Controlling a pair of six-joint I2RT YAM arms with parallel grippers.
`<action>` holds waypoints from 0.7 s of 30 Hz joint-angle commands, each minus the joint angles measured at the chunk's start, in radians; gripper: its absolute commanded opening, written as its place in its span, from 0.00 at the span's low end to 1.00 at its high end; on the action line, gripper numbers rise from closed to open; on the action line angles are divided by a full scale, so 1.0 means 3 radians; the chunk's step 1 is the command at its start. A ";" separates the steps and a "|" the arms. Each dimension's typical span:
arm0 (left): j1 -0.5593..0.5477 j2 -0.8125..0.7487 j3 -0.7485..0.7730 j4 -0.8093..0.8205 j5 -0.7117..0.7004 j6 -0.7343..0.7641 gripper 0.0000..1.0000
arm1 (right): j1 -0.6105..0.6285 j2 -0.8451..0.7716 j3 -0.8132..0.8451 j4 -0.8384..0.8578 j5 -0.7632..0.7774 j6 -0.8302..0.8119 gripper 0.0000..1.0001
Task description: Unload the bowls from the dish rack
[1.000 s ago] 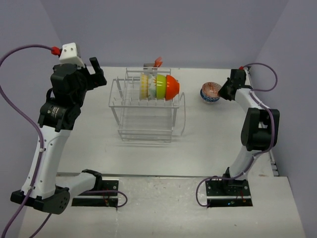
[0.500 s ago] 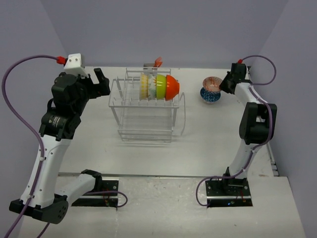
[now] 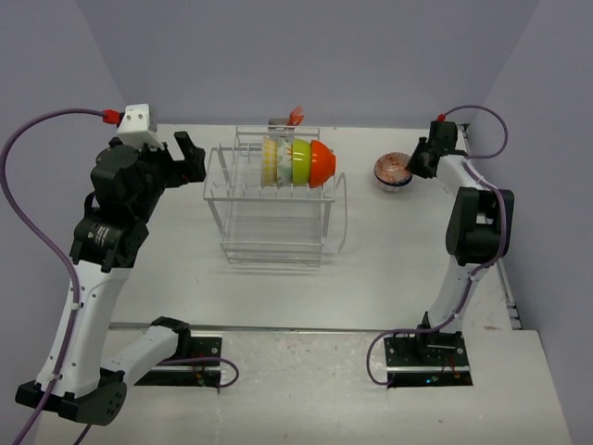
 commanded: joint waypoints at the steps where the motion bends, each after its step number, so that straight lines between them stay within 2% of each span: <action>1: 0.0028 -0.0014 -0.0024 0.0151 0.0094 0.0094 1.00 | -0.0014 -0.0104 -0.0027 0.0176 -0.0070 -0.0017 0.27; 5: 0.0028 -0.0030 -0.0024 0.0156 0.0099 0.0110 1.00 | -0.0014 -0.0145 -0.0048 0.0171 -0.0039 -0.0011 0.33; 14: 0.0028 0.0011 -0.0049 0.0187 0.0288 0.0100 1.00 | -0.0019 -0.0442 -0.0160 0.0012 0.0150 0.0126 0.38; 17: 0.0028 0.0011 -0.0029 0.0238 0.0492 0.0079 1.00 | -0.0039 -0.0518 -0.0252 -0.0024 0.0196 0.0244 0.40; 19: 0.0028 0.0026 0.0002 0.0294 0.0808 0.0064 1.00 | -0.0055 -0.0635 -0.0359 -0.0024 0.0262 0.0336 0.41; 21: 0.0028 0.0057 0.0012 0.0391 0.1151 0.0003 1.00 | -0.0050 -0.0748 -0.0421 -0.0014 0.0293 0.0377 0.48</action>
